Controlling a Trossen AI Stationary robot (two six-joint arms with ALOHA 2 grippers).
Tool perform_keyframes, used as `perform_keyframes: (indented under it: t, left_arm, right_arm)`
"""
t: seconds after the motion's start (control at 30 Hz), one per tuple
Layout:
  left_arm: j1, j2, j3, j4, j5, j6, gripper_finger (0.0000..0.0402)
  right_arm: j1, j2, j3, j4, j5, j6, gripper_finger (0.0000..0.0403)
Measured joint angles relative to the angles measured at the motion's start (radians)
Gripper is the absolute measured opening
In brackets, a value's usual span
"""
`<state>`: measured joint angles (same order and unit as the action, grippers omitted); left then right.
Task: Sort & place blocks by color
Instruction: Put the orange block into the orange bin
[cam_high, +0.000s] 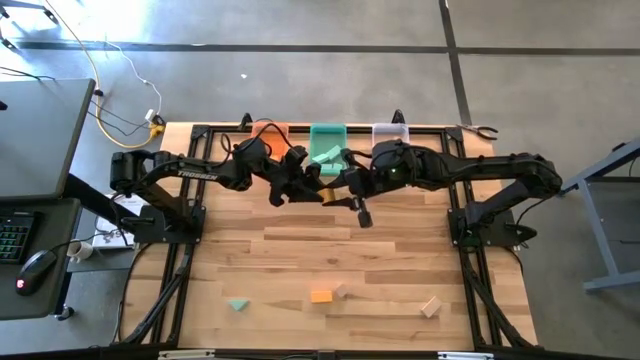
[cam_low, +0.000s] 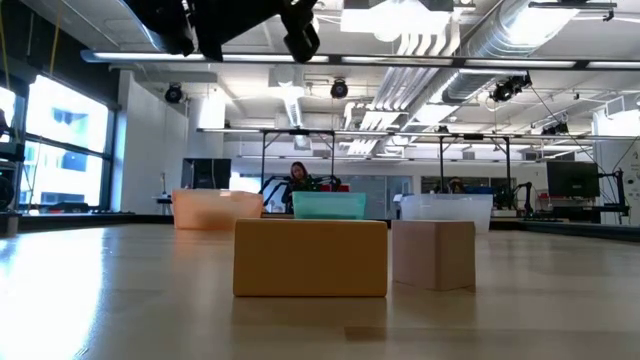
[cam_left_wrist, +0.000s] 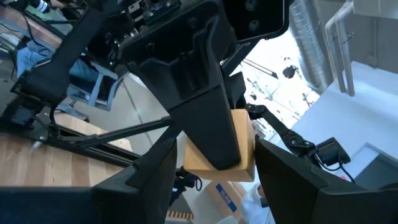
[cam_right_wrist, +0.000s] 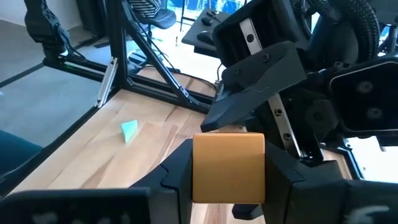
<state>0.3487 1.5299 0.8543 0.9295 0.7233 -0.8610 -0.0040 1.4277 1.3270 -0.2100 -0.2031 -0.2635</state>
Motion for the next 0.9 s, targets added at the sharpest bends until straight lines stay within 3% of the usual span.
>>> perform_keyframes:
  t: [0.27,0.53,0.9]
  left_arm:
    - [-0.001,0.0,0.0,0.006,0.002,0.0,0.0191]
    - [-0.003,0.002,-0.001,0.007,0.026,0.01,0.0118]
    - [0.012,0.002,-0.001,-0.07,0.039,0.068,0.011]
  right_arm:
    - [-0.002,0.001,0.0,0.007,-0.004,-0.029,0.0106]
    - [-0.001,0.02,0.0,0.011,-0.014,-0.062,0.0107]
    - [-0.001,0.027,0.0,-0.036,0.1,-0.011,0.0196]
